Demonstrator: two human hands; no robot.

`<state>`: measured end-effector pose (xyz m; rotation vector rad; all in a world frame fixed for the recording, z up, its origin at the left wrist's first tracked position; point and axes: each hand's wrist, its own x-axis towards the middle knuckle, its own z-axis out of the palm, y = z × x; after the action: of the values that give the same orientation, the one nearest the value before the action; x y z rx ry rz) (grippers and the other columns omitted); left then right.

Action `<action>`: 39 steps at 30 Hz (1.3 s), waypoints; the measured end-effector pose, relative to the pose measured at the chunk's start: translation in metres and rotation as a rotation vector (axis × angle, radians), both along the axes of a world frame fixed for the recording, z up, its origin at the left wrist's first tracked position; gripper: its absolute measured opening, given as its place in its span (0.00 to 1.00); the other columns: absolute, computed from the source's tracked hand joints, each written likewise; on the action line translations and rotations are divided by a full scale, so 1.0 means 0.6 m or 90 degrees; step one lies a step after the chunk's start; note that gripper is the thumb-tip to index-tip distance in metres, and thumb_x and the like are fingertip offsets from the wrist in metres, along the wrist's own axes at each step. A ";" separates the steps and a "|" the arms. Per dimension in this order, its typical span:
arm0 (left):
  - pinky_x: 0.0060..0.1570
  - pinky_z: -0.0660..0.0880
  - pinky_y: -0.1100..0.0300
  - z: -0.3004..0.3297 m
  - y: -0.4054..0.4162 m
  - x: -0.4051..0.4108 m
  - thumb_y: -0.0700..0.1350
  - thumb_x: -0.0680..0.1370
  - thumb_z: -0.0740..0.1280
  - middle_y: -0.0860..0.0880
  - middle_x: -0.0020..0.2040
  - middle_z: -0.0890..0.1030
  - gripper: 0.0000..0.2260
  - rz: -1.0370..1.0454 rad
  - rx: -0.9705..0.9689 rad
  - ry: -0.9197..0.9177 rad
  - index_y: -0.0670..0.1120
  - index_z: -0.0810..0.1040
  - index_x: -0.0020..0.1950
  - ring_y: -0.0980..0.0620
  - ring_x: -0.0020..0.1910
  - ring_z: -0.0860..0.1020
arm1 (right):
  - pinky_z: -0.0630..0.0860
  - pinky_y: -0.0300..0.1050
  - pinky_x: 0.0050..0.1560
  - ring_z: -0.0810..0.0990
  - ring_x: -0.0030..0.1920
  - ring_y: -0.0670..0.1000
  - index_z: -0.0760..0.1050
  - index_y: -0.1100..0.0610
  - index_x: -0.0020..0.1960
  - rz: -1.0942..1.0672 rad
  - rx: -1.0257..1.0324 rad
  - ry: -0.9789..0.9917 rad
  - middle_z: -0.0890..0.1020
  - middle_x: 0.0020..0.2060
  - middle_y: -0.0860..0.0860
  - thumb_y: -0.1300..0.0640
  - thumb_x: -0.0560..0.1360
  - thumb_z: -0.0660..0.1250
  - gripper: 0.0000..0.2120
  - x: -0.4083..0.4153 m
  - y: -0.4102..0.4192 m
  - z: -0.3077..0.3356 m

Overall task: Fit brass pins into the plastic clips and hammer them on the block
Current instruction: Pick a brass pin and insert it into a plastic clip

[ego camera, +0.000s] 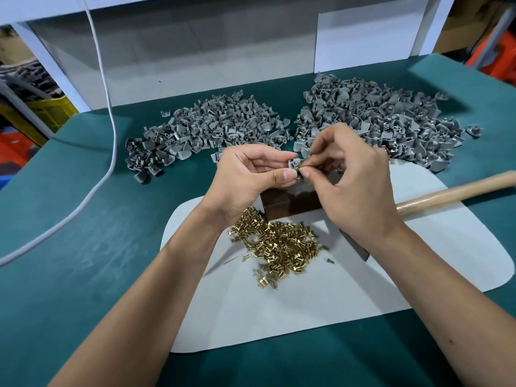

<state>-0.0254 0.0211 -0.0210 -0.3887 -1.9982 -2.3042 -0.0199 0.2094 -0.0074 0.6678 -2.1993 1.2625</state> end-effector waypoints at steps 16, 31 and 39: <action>0.46 0.84 0.58 -0.005 0.015 0.001 0.32 0.67 0.78 0.44 0.40 0.86 0.11 0.049 -0.025 0.013 0.39 0.85 0.48 0.49 0.40 0.85 | 0.80 0.39 0.44 0.82 0.43 0.45 0.76 0.60 0.50 0.009 0.021 0.016 0.82 0.40 0.50 0.68 0.73 0.74 0.10 -0.001 0.001 -0.008; 0.49 0.83 0.57 0.004 0.013 0.008 0.37 0.73 0.75 0.41 0.48 0.86 0.11 0.029 0.033 -0.018 0.41 0.85 0.56 0.45 0.45 0.86 | 0.77 0.41 0.50 0.80 0.46 0.51 0.83 0.63 0.49 -0.029 0.081 0.118 0.82 0.44 0.54 0.66 0.77 0.71 0.03 -0.014 0.010 -0.006; 0.51 0.83 0.52 0.000 0.042 0.008 0.30 0.70 0.78 0.41 0.47 0.87 0.13 0.152 -0.102 0.099 0.34 0.85 0.53 0.46 0.45 0.86 | 0.74 0.37 0.45 0.78 0.43 0.49 0.82 0.63 0.48 -0.048 0.052 0.073 0.82 0.42 0.53 0.63 0.78 0.71 0.03 -0.017 0.013 -0.008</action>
<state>-0.0204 0.0466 -0.0209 -0.3083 -2.0349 -1.9219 -0.0299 0.2170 -0.0120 0.6659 -2.1702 1.0749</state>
